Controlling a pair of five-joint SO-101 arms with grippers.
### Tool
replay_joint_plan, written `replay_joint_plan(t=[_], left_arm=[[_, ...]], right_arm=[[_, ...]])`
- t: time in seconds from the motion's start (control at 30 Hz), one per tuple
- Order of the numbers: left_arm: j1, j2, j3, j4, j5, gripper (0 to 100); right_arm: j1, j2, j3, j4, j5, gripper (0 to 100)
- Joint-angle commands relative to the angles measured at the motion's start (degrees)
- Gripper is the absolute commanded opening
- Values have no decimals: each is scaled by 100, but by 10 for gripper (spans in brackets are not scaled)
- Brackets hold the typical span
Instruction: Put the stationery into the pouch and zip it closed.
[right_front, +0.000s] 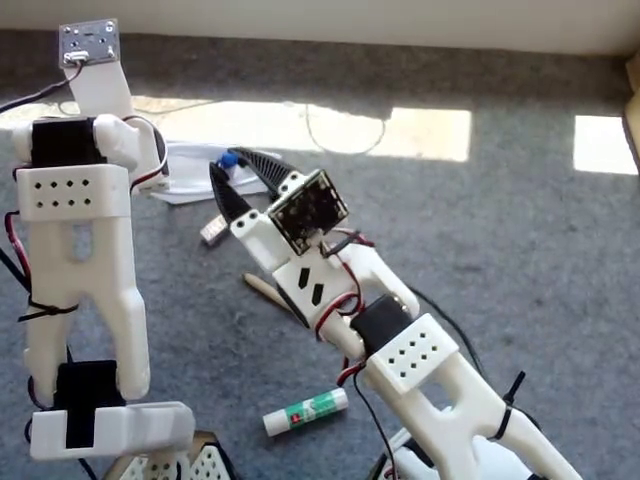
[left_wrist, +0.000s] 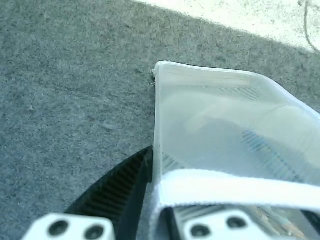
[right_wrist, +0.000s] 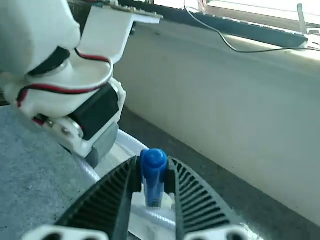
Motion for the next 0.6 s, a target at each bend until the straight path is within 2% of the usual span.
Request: replay_joint_plan(t=[0.0,0.07,0.33,0.57], left_arm=[[84,57,-110,-26,53,6],[84,57,-110,-26,53,6],[84,57,-110,0,53,6],[-40,57,-110,0,53,6]], right_arm=[[-75,-180,-110,312,35,70],[-75,-180,-110,418,35,97],[-145,-585,-110,523,26,99],[-338,-1341,-541,1754,-26,99]])
